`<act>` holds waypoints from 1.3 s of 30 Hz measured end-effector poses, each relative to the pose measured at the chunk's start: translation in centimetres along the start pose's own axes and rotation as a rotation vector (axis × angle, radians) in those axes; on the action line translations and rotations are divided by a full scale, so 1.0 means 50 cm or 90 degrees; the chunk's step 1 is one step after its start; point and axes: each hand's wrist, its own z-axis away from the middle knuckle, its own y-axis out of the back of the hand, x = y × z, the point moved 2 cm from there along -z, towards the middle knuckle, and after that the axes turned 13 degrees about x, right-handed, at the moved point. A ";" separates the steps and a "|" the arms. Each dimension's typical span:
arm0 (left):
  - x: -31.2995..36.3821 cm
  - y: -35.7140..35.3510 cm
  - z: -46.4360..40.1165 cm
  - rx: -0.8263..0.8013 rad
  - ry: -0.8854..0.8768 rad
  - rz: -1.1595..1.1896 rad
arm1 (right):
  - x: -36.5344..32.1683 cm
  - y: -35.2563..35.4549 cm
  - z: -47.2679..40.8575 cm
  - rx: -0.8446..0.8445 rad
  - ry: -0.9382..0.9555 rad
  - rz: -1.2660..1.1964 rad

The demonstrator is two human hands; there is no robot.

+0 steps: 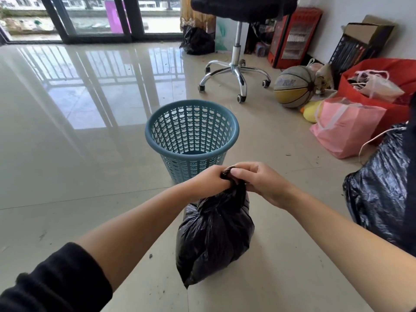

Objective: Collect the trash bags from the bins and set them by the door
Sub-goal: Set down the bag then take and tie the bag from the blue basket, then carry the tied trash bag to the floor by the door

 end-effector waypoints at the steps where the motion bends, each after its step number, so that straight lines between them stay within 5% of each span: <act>1: -0.004 -0.002 0.000 -0.004 0.030 0.060 | 0.000 -0.001 0.001 -0.008 0.023 0.051; 4: -0.016 -0.002 -0.013 0.029 0.079 0.090 | 0.008 -0.005 -0.004 0.032 0.086 0.263; 8: -0.033 -0.004 -0.023 0.011 0.086 0.129 | 0.035 0.009 -0.025 0.106 0.093 0.316; 13: -0.070 0.009 -0.030 -0.007 0.044 0.014 | 0.079 0.042 -0.031 0.089 -0.091 -0.117; 20: -0.133 -0.003 -0.048 -0.005 0.052 -0.032 | 0.110 0.032 -0.040 0.075 -0.171 -0.347; 22: -0.143 -0.001 -0.056 0.005 0.088 0.037 | 0.119 0.034 -0.047 0.048 -0.171 -0.250; 27: -0.154 -0.011 -0.045 -0.034 0.129 0.058 | 0.152 0.047 -0.045 0.070 0.070 0.380; 32: -0.087 -0.018 0.005 -0.085 0.057 -0.150 | 0.120 0.055 0.028 0.023 0.055 0.492; 39: 0.142 0.087 0.059 -0.132 0.046 -0.177 | -0.115 0.107 0.125 -0.033 0.023 0.531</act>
